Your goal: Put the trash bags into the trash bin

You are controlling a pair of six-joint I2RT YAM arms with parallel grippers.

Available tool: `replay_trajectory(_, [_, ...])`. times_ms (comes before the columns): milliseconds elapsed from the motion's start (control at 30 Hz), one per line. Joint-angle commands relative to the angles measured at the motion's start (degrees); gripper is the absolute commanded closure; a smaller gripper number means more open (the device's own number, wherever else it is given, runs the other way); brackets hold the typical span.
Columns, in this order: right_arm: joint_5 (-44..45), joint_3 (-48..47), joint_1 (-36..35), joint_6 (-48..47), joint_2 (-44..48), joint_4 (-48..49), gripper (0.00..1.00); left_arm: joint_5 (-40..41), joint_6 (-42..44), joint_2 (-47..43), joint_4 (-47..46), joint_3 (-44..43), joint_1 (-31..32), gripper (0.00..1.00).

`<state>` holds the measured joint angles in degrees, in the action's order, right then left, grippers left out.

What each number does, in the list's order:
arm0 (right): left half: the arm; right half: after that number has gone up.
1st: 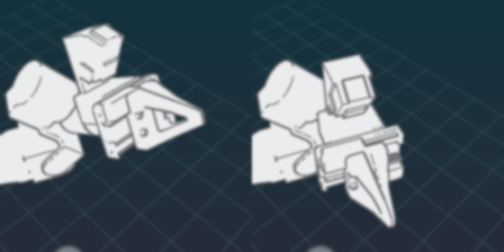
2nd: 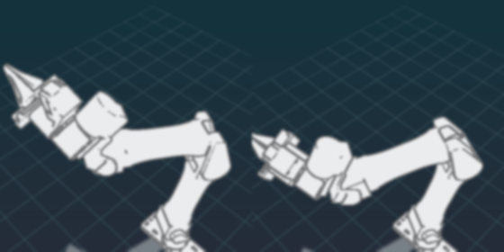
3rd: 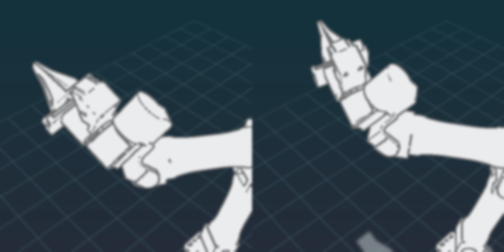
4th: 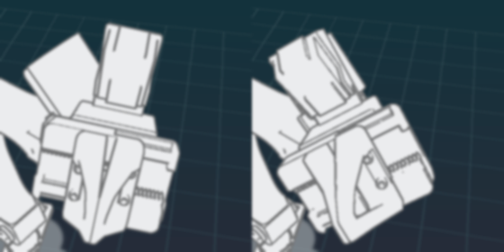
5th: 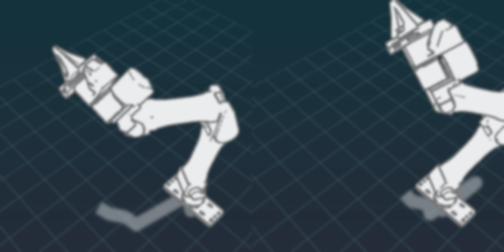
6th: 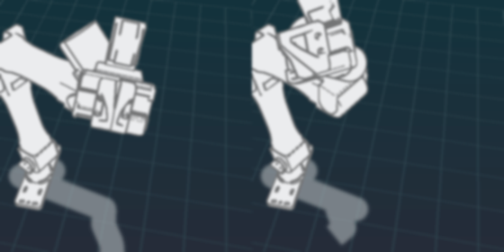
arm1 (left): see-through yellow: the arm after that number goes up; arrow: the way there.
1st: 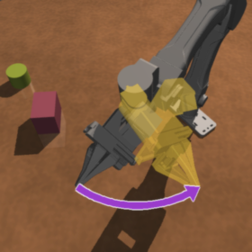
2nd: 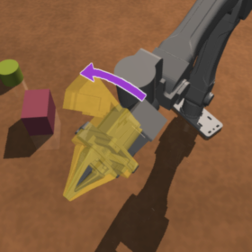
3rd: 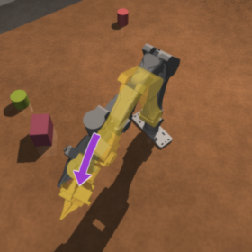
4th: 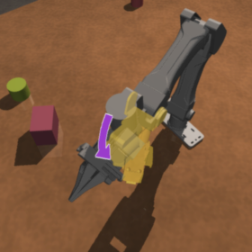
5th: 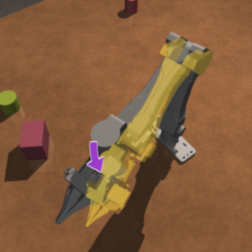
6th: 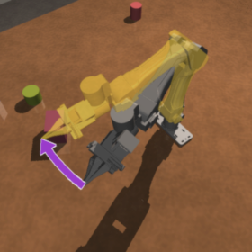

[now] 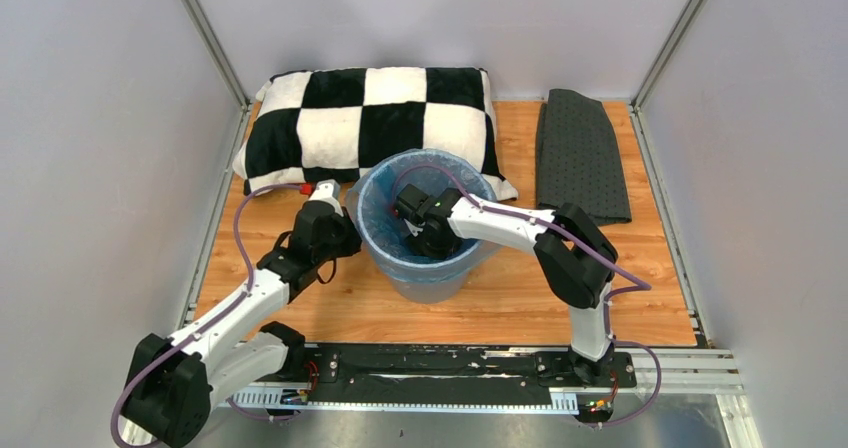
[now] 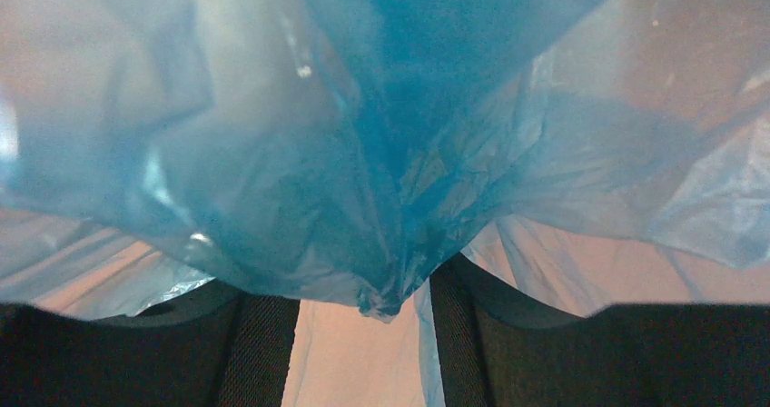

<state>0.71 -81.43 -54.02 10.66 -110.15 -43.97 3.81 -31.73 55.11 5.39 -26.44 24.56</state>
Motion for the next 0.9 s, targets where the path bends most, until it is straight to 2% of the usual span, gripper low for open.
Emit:
replay_trajectory(0, [1.6, 1.2, 0.6, -0.7, -1.0, 0.2, 0.46, 1.8, 0.9, -2.8, 4.1, 0.9, -0.2, 0.85])
replay_trajectory(200, [1.6, 1.5, 0.8, -0.7, -1.2, 0.5, 0.46, 9.5, 0.6, -8.1, 13.0, -0.3, -0.2, 0.84])
replay_trajectory(367, [1.6, 1.6, 0.8, -1.0, -1.3, 0.5, 0.46, 13.8, 0.6, -11.7, 18.7, -6.7, -0.9, 0.76])
replay_trajectory(500, [1.7, 2.1, 1.0, -1.1, -1.2, 0.5, 0.46, 15.4, 0.5, -8.9, 21.2, -15.6, -1.8, 0.69])
replay_trajectory(667, [1.7, 2.5, 1.0, -1.3, -1.3, 0.6, 0.46, 15.7, -0.1, -2.3, 18.4, -24.8, -4.1, 0.58])
replay_trajectory(867, [1.7, 3.0, 1.1, -1.2, -1.3, 0.8, 0.46, 7.1, -2.8, 7.4, 10.1, -28.8, -5.0, 0.56])
